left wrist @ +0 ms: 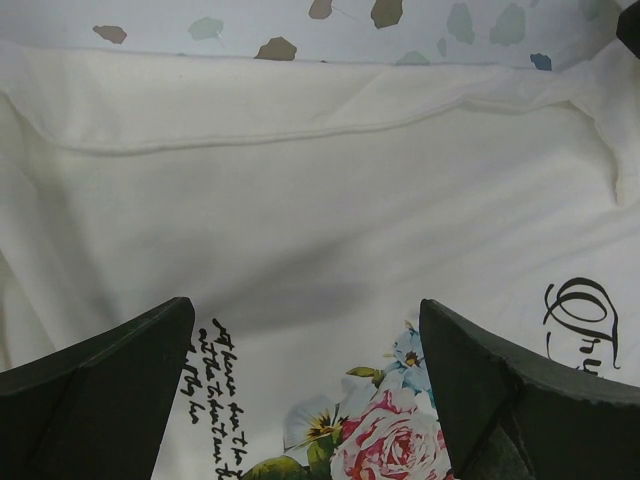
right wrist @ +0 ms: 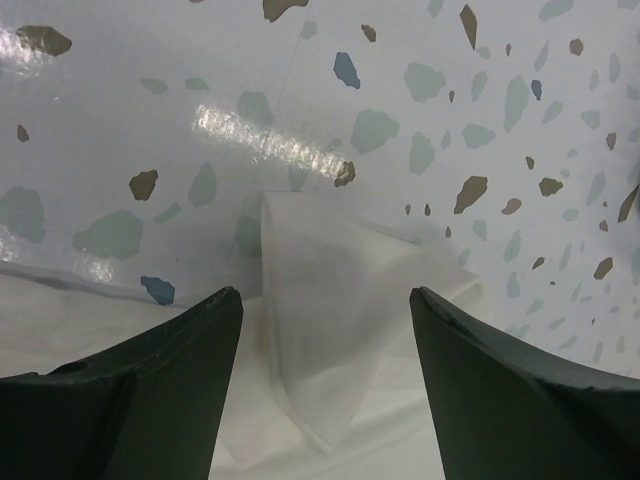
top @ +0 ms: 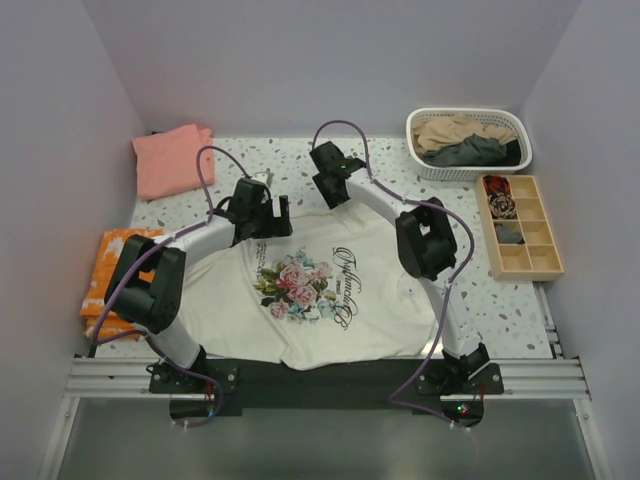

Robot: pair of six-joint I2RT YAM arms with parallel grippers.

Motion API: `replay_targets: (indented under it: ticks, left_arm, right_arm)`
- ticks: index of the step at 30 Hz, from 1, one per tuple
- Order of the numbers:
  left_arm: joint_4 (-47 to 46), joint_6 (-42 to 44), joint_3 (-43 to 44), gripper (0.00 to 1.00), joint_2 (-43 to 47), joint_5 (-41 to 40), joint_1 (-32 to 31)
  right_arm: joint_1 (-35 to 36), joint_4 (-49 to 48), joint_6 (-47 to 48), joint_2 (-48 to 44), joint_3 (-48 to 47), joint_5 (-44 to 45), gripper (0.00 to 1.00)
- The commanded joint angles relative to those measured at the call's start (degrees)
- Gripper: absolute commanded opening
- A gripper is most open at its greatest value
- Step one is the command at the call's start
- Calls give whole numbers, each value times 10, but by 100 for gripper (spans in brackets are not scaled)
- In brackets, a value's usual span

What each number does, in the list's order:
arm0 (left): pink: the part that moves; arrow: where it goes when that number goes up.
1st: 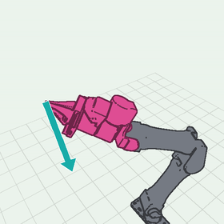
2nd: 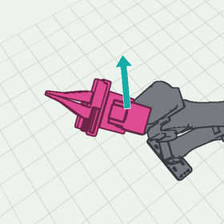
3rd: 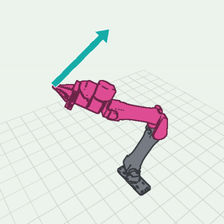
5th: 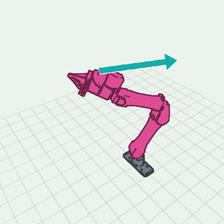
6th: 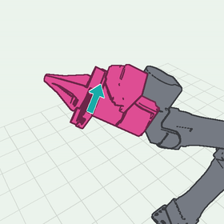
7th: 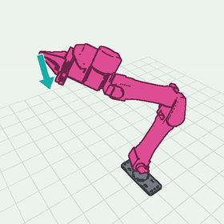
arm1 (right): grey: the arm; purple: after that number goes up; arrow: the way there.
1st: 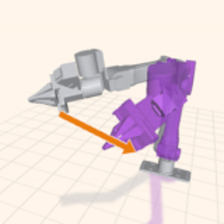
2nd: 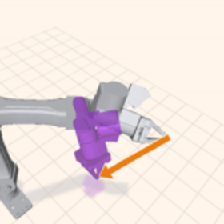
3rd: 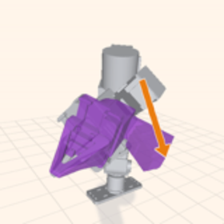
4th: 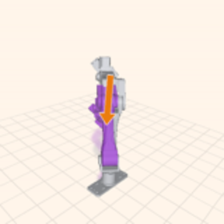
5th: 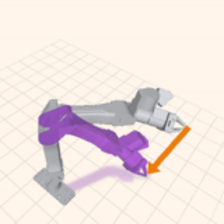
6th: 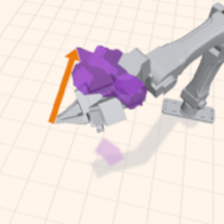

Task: Fold and stack the t-shirts
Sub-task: Flatten the tshirt out

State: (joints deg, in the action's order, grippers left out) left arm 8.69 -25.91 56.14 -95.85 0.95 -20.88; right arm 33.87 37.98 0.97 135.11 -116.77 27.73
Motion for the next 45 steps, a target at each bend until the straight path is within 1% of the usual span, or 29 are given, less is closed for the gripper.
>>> replay_targets:
  ticks: [1,5,6,8,9,11,12,13,14,15,17,22,24,25,28,33,36,41,45]
  left_arm:
    - [-4,4,15,100,10,-8,4]
    - [1,6,18,100,10,-8,5]
    - [2,6,18,100,10,-8,5]
    - [2,7,18,100,10,-8,6]
    - [1,7,18,100,12,-8,6]
    - [2,9,19,100,12,-8,7]
    - [2,10,20,100,14,-9,8]
    - [2,10,20,100,14,-8,8]
    - [4,11,21,100,13,-8,8]
    - [5,11,21,100,15,-22,8]
    - [6,11,20,100,14,-22,9]
    - [9,13,22,100,16,-23,10]
    - [9,13,22,100,18,-24,11]
    - [11,13,25,100,20,-23,12]
    - [10,15,27,100,24,-24,12]
    - [9,17,27,100,23,-24,16]
    - [9,15,26,100,17,-22,18]
    - [9,15,26,100,22,-25,22]
    - [10,17,28,100,30,-32,23]
  right_arm:
    - [4,21,8,25,-21,4,72]
    - [3,36,4,50,-43,10,69]
    - [4,36,3,52,-44,17,66]
    - [3,32,4,53,-42,22,62]
    - [2,26,5,53,-40,30,55]
    - [2,21,6,51,-38,40,49]
    - [1,18,7,48,-37,43,40]
    - [-2,14,7,45,-36,51,36]
    - [-4,11,6,41,-34,51,28]
    - [-8,3,3,32,-29,58,12]
    - [-13,-7,3,22,-22,64,1]
    - [-41,-33,-5,-24,1,77,0]
    - [-52,-57,-39,-45,34,80,0]
    - [-68,-66,-47,-70,47,80,0]
    - [-102,-89,-83,-109,85,78,0]
    - [-155,-84,-137,-126,110,16,0]
    - [-169,-95,-157,-134,130,-7,0]
    - [-184,-180,-176,-166,180,-89,0]
    - [-184,-195,-172,-164,170,-137,0]
